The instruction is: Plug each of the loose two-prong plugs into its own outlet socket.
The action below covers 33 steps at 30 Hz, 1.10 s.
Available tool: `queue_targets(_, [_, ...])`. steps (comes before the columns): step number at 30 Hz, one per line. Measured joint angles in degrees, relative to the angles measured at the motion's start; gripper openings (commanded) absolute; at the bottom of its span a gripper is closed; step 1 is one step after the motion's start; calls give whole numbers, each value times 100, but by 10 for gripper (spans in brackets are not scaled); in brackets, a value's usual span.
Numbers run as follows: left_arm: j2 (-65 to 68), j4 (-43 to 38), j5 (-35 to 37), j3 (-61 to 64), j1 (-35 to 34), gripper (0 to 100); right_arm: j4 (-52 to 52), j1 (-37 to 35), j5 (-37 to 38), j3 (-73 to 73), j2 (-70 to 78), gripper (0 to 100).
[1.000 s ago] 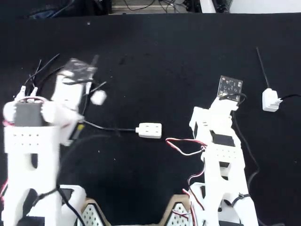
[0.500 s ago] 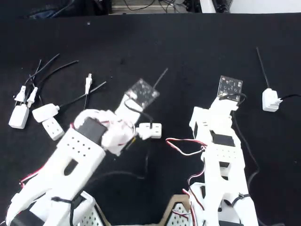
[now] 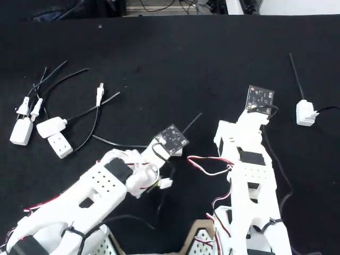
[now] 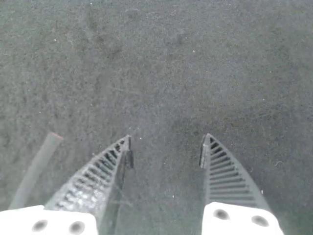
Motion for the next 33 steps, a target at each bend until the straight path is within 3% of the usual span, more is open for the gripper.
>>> queue_targets(4, [-18,404,0,26,-26,270,0,0,0,0,0,215])
queue_targets(8, [-18,1213,0,-193,-598,234,97,0,0,-35,0,215])
queue_targets(14, [-18,1600,0,-624,-2286,216,1741,0,44,-1020,-466,215])
queue_targets(17, [-18,1266,26,-633,-3200,216,2848,-255,747,-1618,-888,215])
queue_targets(21, [-26,378,598,-229,-4000,216,3921,-1187,2637,-1776,-1389,215])
queue_targets(25, [-26,-404,1336,176,-4545,216,4114,-2497,4440,-1266,-1662,215])
queue_targets(33, [-26,-897,2532,281,-5943,216,3446,-4668,4703,-202,-1662,214])
